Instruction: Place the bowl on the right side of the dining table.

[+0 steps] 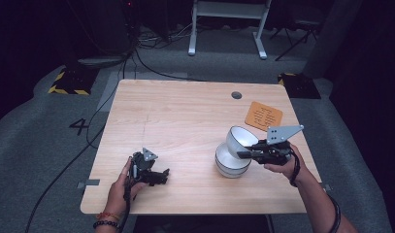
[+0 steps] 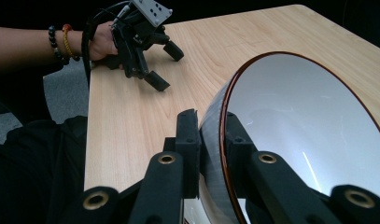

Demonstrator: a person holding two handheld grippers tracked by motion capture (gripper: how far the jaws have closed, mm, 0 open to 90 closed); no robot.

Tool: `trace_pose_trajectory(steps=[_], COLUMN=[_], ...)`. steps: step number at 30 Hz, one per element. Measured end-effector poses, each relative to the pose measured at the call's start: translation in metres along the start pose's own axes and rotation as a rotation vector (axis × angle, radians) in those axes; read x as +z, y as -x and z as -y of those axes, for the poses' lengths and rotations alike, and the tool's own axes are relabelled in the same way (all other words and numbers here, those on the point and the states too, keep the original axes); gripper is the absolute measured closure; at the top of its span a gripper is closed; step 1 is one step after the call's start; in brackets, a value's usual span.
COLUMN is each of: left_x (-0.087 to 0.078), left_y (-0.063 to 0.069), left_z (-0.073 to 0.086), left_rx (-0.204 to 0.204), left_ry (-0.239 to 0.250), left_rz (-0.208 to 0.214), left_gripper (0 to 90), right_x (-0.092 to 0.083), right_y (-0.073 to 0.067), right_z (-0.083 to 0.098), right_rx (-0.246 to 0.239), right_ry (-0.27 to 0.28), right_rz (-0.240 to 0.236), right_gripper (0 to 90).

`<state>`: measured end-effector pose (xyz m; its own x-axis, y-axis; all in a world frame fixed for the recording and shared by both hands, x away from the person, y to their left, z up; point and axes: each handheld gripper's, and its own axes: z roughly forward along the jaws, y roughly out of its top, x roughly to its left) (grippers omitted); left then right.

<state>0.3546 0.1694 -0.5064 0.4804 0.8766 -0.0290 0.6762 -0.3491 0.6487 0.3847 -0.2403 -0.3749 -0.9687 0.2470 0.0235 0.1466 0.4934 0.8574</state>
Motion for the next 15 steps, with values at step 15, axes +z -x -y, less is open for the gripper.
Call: trace_pose_trajectory(steps=[15], left_x=[0.0], left_y=[0.0], left_z=[0.0], left_rx=[0.0], left_ry=[0.0], left_rz=[0.0], left_gripper=[0.0], right_x=[-0.012], right_y=[0.008], right_z=[0.001], right_rx=[0.007], right_ry=[0.017], right_rz=[0.031], right_gripper=[80.5])
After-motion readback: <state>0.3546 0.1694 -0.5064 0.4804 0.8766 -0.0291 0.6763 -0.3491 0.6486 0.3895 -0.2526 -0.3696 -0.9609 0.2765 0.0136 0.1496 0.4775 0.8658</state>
